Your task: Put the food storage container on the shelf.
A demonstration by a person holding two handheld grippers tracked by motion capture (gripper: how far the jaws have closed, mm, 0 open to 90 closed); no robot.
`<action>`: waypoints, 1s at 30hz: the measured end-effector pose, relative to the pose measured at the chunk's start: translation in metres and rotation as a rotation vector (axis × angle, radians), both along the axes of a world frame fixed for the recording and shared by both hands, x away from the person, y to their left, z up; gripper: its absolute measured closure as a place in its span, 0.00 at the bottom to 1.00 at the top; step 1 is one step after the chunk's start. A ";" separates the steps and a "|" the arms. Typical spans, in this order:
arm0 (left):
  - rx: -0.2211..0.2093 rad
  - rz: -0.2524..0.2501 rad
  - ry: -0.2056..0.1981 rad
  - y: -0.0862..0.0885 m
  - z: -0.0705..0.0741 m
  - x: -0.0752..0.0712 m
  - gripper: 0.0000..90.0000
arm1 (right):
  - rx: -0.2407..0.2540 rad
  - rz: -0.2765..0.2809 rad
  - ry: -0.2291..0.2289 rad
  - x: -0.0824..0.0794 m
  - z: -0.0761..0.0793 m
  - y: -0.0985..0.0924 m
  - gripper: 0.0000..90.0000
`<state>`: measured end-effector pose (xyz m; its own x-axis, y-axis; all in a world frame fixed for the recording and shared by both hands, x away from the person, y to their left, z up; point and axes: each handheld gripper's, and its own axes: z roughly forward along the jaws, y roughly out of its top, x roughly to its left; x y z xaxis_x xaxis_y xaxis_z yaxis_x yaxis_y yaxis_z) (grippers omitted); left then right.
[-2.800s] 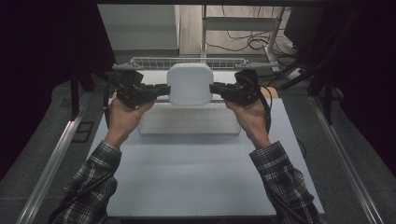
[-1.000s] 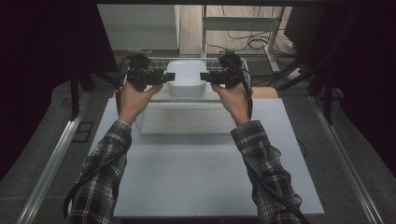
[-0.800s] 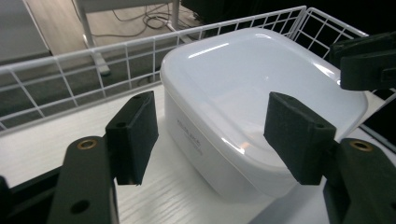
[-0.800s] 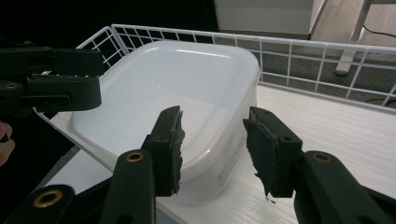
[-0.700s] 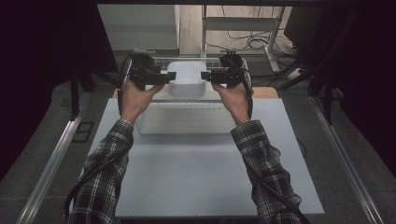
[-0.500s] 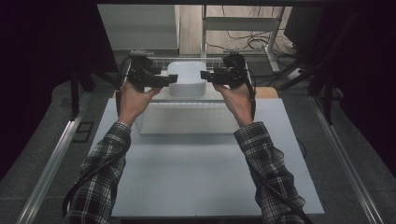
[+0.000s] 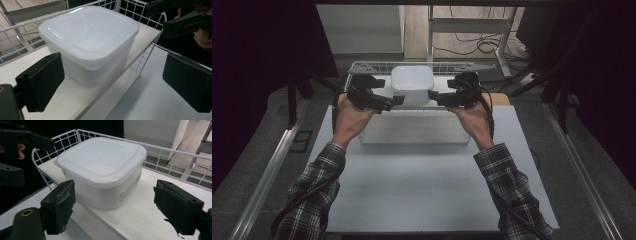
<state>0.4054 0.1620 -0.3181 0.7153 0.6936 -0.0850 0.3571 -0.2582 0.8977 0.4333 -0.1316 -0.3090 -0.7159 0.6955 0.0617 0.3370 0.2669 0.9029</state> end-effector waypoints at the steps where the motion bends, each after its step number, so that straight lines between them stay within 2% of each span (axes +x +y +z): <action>1: 0.004 -0.001 0.000 0.000 -0.001 -0.001 0.04 | -0.004 0.001 -0.001 -0.001 -0.001 0.000 0.17; 3: 0.004 -0.008 -0.002 0.000 -0.002 -0.004 0.04 | -0.003 0.008 0.000 -0.004 -0.002 -0.001 0.16; 5: -0.014 -0.019 0.001 0.002 -0.004 -0.006 0.05 | 0.001 0.010 0.003 -0.005 -0.003 -0.002 0.15; 6: -0.037 -0.039 0.004 0.004 -0.006 -0.009 0.06 | 0.004 0.021 0.009 -0.008 -0.005 -0.002 0.14; 10: -0.058 -0.053 0.002 0.006 -0.010 -0.015 0.07 | 0.000 0.033 0.015 -0.013 -0.009 -0.004 0.12; 19: -0.047 -0.059 -0.014 0.013 -0.025 -0.030 0.05 | -0.005 0.054 0.029 -0.019 -0.021 -0.006 0.08; 30: -0.042 -0.080 -0.037 0.016 -0.039 -0.044 0.05 | -0.021 0.071 0.009 -0.030 -0.028 -0.009 0.06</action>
<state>0.3610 0.1784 -0.3568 0.7713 0.6307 -0.0856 0.3032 -0.2459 0.9206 0.4028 -0.1404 -0.3368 -0.7631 0.6440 0.0549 0.3250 0.3089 0.8938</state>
